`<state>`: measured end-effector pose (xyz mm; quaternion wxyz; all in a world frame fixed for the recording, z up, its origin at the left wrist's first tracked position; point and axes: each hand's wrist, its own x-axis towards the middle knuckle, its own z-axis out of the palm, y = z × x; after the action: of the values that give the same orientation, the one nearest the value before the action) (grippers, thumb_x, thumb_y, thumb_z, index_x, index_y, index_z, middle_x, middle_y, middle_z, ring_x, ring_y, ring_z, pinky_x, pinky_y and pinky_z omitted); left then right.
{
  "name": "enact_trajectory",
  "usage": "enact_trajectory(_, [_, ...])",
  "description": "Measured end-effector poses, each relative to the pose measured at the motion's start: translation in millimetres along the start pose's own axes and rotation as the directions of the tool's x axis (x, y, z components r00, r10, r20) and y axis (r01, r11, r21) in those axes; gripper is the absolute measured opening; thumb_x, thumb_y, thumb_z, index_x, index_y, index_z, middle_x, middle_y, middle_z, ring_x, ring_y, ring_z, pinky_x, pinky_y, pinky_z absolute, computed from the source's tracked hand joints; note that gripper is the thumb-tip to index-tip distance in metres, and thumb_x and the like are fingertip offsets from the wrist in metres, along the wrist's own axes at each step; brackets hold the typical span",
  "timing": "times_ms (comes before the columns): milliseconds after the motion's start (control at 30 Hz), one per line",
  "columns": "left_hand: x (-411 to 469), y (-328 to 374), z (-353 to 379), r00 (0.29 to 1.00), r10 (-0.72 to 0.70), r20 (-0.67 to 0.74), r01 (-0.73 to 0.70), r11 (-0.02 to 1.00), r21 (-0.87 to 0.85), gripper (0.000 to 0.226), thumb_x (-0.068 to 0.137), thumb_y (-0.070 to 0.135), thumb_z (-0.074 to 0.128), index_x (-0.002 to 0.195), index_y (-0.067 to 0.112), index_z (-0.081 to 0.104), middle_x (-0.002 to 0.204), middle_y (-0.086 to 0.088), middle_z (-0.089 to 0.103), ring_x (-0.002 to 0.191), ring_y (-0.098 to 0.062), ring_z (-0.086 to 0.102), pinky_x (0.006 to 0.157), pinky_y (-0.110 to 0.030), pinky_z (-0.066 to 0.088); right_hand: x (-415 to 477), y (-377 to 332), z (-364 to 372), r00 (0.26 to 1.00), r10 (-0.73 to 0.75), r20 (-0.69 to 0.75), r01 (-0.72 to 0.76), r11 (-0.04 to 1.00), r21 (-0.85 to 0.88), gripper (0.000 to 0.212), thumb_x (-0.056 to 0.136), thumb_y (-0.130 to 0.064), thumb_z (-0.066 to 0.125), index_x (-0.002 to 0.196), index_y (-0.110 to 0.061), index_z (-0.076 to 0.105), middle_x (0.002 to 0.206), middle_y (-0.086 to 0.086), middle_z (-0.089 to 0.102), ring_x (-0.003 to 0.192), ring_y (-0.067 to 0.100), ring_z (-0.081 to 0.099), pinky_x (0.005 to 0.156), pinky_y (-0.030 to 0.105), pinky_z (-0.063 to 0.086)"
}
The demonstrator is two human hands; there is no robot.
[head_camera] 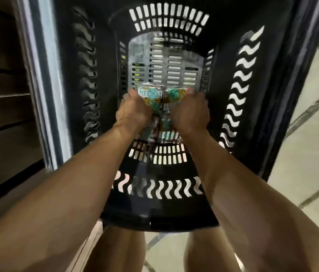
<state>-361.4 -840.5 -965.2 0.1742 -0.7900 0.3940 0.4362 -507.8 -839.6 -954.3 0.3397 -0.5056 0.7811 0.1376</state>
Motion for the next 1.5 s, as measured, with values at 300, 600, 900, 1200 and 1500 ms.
enact_trajectory(300, [44.4, -21.2, 47.5, 0.977, -0.054, -0.205, -0.004, 0.961, -0.275, 0.05, 0.086, 0.068, 0.065, 0.1, 0.021, 0.07, 0.092, -0.001, 0.071, 0.08, -0.026, 0.069, 0.071, -0.046, 0.061, 38.4, -5.4, 57.2, 0.957, 0.288, 0.028, -0.278, 0.888, 0.367, 0.047, 0.098, -0.027, 0.07, 0.134, -0.007, 0.049, 0.132, 0.015, 0.061, 0.116, 0.033, 0.062, 0.094, 0.046, 0.054])
enact_trajectory(600, [32.8, -4.5, 41.7, 0.959, 0.005, -0.282, -0.095, 0.947, -0.306, 0.052, 0.098, 0.052, 0.065, 0.125, 0.008, 0.06, 0.116, -0.006, 0.056, 0.107, -0.024, 0.056, 0.088, -0.044, 0.052, 30.6, -6.9, 63.7, 0.919, 0.394, 0.021, -0.371, 0.843, 0.39, 0.066, 0.083, -0.041, 0.086, 0.131, -0.011, 0.054, 0.13, 0.01, 0.06, 0.117, 0.03, 0.06, 0.086, 0.041, 0.048])
enact_trajectory(900, [22.7, -0.9, 26.5, 0.984, -0.021, -0.179, -0.075, 0.855, -0.513, 0.041, 0.082, 0.033, 0.088, 0.094, 0.023, 0.051, 0.094, 0.005, 0.062, 0.082, -0.013, 0.06, 0.058, -0.023, 0.045, 14.9, -12.3, 41.5, 0.917, 0.393, 0.069, -0.356, 0.728, 0.587, 0.062, 0.075, -0.027, 0.091, 0.123, -0.016, 0.054, 0.118, 0.006, 0.071, 0.108, 0.029, 0.069, 0.094, 0.046, 0.058])
enact_trajectory(1200, [-71.1, -5.2, -60.4, 1.0, -0.016, 0.004, 0.012, 0.545, -0.838, 0.037, 0.081, 0.017, 0.089, 0.112, 0.008, 0.072, 0.098, 0.0, 0.081, 0.091, -0.016, 0.079, 0.087, -0.043, 0.064, -56.9, 1.1, -75.8, 0.978, 0.171, 0.118, -0.198, 0.599, 0.776, 0.045, 0.082, -0.021, 0.089, 0.117, -0.013, 0.062, 0.104, -0.006, 0.071, 0.088, 0.004, 0.073, 0.08, 0.024, 0.061])
enact_trajectory(1500, [-248.6, 19.3, -181.3, 0.997, 0.072, 0.032, -0.004, 0.451, -0.892, 0.048, 0.071, 0.031, 0.096, 0.106, 0.007, 0.073, 0.102, -0.01, 0.08, 0.098, -0.031, 0.078, 0.096, -0.055, 0.059, -190.2, 12.7, -263.6, 0.977, -0.108, 0.185, -0.099, 0.536, 0.838, 0.033, 0.089, -0.03, 0.082, 0.117, -0.017, 0.07, 0.108, -0.002, 0.077, 0.1, 0.019, 0.076, 0.084, 0.031, 0.064])
